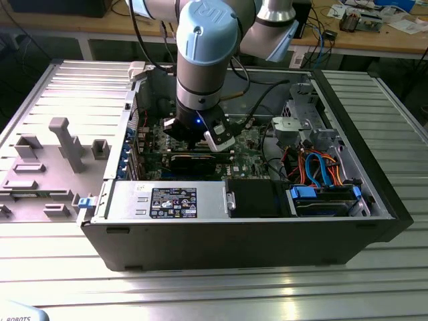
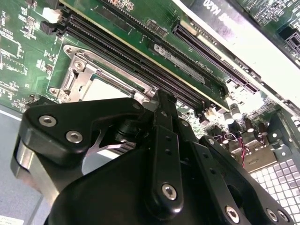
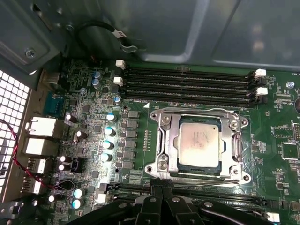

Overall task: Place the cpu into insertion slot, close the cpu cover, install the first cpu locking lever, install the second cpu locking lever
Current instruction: 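Install the second cpu locking lever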

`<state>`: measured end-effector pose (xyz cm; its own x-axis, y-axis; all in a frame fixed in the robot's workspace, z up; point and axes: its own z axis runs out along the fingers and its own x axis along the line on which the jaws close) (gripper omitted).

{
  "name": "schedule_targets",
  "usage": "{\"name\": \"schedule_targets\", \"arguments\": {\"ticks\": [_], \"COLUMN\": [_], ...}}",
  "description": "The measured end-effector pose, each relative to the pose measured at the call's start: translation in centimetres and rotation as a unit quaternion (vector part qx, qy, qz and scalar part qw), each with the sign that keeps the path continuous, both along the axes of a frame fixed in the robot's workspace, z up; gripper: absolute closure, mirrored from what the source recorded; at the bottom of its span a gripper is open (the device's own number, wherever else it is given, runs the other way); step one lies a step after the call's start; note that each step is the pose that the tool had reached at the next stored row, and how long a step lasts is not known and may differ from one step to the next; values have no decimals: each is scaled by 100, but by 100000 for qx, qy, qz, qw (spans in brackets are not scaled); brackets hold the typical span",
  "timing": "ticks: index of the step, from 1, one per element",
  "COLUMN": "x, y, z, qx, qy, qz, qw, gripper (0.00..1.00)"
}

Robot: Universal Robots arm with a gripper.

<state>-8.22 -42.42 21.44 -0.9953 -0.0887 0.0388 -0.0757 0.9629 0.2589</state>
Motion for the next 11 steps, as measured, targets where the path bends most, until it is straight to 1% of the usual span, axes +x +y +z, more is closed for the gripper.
{"name": "schedule_targets", "arguments": {"ticks": [11], "x": [-3], "y": [0], "z": [-1], "qx": [60], "qy": [2], "qz": [-1], "qw": [100000], "gripper": [89]}}
